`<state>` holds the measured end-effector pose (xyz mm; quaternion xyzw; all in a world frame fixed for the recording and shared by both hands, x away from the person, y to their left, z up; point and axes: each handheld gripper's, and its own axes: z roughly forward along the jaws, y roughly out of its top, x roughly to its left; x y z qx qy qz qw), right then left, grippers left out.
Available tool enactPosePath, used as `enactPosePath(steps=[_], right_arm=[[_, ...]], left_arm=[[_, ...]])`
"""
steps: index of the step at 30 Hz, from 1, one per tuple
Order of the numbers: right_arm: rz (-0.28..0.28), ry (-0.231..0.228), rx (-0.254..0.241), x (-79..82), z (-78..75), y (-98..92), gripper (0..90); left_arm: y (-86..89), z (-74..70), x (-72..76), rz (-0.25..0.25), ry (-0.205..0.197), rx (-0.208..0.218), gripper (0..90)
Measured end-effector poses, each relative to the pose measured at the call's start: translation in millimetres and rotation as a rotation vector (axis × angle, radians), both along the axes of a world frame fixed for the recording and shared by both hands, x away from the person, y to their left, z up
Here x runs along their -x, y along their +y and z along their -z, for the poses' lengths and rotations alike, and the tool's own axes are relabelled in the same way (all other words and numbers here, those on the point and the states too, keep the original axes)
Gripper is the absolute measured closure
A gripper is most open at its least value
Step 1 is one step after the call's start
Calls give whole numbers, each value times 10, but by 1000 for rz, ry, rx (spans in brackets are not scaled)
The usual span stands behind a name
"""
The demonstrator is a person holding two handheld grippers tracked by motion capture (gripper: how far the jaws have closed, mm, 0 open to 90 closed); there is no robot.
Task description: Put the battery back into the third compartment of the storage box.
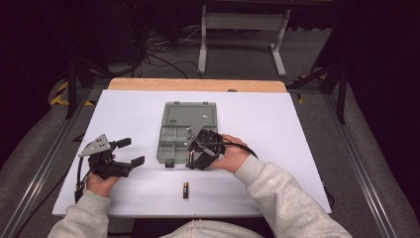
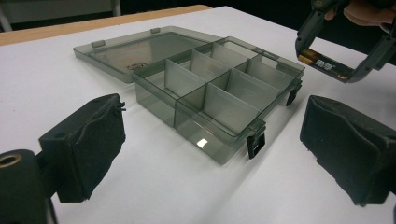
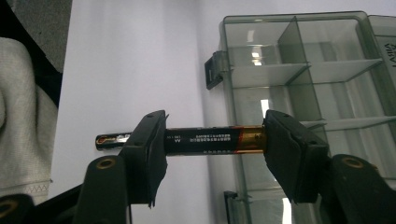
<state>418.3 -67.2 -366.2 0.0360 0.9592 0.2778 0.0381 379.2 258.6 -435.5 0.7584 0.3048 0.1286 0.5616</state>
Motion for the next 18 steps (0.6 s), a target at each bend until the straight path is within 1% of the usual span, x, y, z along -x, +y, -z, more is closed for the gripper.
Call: enactPosePath(steps=[2,4,11,14,15,18], right_arm=[[13,-1,1,-27,-16,-4,410],[11,-2,-1,-43,-24,-4,410],[23,-19,-1,-181,-97,-8,410],[31,-29,-5,-224,-122,-11,410],[43,-26,-9,-238,-132,-11,410],[44,-33,-14,-303,-167,-17,410]], left_arm=[[1,1,-1,0,2,0,71],[0,2,-3,0,2,0,71],[7,0,0,-2,3,2,71],[7,2,-4,1,2,1,71],[6,1,-3,1,1,0,71],[3,1,0,0,1,2,71]])
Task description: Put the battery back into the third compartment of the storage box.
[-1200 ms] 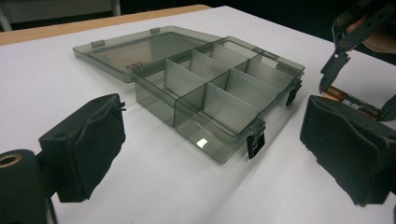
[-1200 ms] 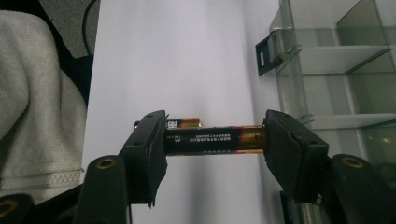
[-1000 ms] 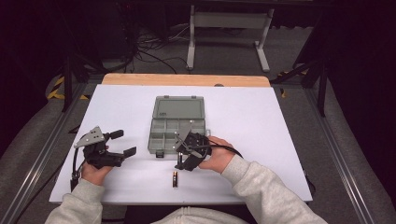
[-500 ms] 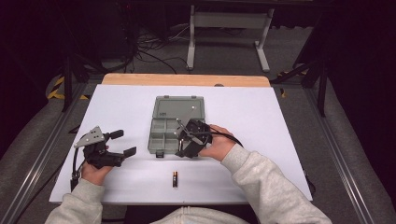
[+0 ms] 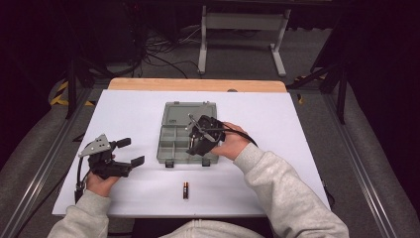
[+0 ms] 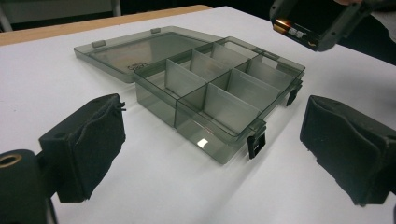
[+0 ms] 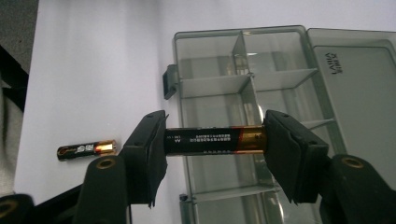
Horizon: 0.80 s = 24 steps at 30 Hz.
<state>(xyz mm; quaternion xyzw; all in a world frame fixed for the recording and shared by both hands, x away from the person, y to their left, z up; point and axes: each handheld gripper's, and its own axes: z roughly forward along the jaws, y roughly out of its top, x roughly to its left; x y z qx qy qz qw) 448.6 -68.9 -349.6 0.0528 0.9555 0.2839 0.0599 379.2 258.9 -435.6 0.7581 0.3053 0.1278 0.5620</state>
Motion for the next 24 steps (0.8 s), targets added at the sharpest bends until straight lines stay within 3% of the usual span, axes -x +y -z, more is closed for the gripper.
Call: enactPosePath(steps=[24], right_arm=[[71,-19,-12,-462,-73,-10,410]], left_arm=[[5,2,-9,4,-3,-6,71]])
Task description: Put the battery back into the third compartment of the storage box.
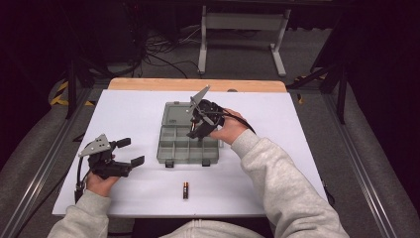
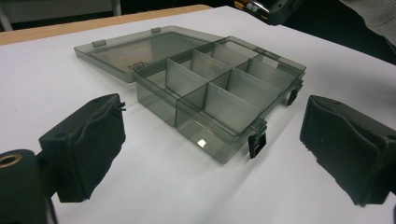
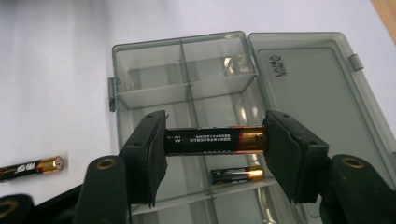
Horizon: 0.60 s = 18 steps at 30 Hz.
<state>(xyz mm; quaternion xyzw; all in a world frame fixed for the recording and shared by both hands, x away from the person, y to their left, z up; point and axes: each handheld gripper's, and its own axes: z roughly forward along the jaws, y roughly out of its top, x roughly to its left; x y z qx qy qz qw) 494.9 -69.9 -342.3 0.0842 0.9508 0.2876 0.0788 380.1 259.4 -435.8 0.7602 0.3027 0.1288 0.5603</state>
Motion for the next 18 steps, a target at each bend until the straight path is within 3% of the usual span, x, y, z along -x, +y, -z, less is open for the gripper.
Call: enactPosePath(steps=[18], right_arm=[[73,-3,-3,-317,104,-113,410]], left_arm=[[-1,4,-1,-3,3,-3,72]])
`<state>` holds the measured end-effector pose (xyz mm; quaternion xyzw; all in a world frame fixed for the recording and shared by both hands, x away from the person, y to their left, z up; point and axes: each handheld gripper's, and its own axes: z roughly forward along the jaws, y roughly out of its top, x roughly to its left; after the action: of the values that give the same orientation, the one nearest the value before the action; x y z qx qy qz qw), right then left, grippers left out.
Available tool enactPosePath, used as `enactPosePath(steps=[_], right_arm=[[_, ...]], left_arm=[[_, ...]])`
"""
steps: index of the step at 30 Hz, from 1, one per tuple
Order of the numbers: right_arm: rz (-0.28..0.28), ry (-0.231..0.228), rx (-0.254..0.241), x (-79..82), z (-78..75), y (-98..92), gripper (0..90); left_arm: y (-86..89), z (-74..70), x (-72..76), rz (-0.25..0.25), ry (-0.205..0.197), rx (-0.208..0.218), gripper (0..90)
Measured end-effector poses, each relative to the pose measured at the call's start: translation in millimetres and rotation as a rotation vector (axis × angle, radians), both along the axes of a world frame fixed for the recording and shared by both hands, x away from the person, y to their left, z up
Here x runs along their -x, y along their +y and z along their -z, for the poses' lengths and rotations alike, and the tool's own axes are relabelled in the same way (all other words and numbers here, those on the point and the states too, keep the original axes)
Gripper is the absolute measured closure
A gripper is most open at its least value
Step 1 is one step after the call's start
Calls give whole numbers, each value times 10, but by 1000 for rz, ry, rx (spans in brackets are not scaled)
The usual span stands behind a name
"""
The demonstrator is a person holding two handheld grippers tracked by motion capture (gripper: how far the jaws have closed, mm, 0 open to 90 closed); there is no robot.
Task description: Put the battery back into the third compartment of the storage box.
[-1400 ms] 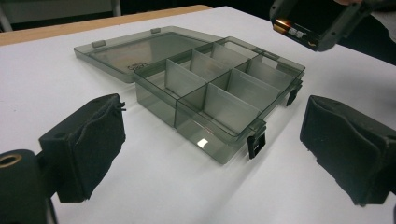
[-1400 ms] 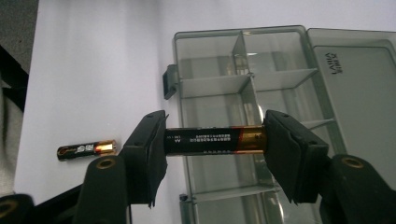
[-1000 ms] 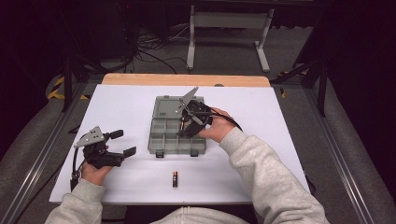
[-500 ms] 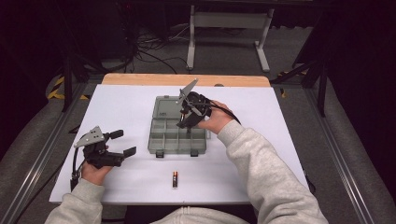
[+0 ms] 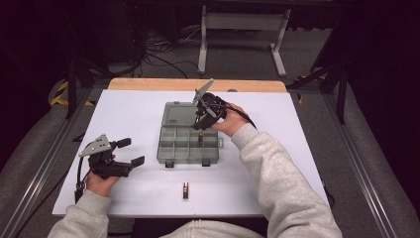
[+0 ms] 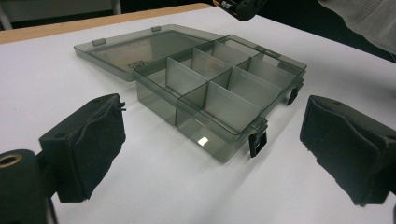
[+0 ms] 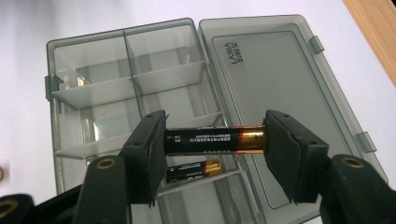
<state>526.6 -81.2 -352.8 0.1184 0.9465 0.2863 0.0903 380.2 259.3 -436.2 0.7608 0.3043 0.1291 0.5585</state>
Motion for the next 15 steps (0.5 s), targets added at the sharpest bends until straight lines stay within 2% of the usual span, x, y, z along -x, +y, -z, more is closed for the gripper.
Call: enactPosePath(steps=[10,15], right_arm=[[-2,15,-6,-68,126,12,410],[-2,24,15,-82,225,28,410]], left_arm=[[7,2,0,1,6,6,71],[5,4,1,-3,4,8,72]])
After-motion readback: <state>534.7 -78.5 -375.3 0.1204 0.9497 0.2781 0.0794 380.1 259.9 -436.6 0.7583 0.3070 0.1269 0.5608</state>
